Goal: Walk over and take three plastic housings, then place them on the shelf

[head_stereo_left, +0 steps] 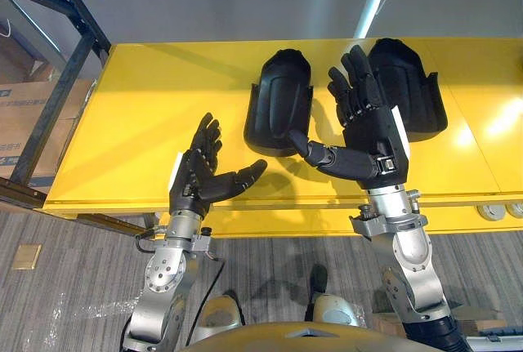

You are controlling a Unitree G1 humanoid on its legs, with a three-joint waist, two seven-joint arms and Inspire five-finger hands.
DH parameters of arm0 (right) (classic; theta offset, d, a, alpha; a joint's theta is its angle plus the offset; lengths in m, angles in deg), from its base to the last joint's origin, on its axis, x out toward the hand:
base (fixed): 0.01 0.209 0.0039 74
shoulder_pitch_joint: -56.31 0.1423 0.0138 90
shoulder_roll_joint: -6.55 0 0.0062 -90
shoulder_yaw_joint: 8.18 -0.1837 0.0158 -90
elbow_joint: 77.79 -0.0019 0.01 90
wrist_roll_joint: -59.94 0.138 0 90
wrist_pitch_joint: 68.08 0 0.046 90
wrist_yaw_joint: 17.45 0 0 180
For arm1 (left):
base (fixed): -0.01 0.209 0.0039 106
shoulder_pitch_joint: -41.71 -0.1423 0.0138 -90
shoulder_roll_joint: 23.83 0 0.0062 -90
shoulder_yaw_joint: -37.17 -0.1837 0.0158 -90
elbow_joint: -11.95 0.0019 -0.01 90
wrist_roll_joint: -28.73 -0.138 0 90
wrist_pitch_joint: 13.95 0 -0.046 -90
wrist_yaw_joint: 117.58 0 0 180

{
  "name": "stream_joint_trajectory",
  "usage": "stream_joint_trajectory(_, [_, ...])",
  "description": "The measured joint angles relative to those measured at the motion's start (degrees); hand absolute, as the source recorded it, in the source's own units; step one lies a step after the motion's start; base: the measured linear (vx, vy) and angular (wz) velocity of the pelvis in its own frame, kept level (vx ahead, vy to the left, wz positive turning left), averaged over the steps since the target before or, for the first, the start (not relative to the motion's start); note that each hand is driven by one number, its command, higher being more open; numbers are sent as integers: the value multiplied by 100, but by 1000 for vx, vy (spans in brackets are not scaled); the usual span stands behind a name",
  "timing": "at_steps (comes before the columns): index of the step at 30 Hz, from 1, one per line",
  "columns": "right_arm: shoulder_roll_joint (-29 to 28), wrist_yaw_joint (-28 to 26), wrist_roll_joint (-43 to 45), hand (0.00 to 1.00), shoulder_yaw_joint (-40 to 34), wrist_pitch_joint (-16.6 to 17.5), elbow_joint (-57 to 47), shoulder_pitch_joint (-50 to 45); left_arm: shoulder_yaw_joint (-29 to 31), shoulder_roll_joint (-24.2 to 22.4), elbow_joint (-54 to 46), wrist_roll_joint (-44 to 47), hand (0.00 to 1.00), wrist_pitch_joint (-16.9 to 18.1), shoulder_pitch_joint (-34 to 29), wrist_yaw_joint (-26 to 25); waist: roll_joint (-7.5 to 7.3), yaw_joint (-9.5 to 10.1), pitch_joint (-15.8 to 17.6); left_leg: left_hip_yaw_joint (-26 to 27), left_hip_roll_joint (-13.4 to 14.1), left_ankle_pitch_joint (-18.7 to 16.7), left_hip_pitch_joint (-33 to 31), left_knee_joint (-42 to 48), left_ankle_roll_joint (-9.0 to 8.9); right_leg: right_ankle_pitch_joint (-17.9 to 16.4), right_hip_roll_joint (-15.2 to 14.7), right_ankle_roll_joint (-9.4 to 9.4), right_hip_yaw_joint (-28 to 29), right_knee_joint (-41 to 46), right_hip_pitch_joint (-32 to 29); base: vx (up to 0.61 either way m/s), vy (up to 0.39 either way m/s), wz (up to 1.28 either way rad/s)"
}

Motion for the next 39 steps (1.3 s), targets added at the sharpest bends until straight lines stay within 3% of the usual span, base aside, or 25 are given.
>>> stream_joint_trajectory(9, [62, 353, -112, 100, 120, -89, 1, 101, -272, 75, 2, 270, 100, 0, 23, 320, 5, -3, 9, -17, -25, 120, -12, -165, -11, -8, -5, -13, -33, 4, -84, -24, -10, 2])
stream_joint_trajectory(15, [65, 738, -335, 100, 41, -89, 52, 188, -401, 128, 23, 298, 100, 48, 342, 329, 56, -14, 406, -31, 9, 109, -69, 13, 2, -91, -20, -88, 0, 282, -190, -78, -1, -2])
stream_joint_trajectory(39, [53, 831, -351, 100, -128, -131, 52, -31, -740, 218, 20, 702, 100, 149, 300, 658, 63, -109, 420, 2, 2, 159, -65, -74, 2, -115, -19, -78, 52, 336, -280, -11, 0, -1])
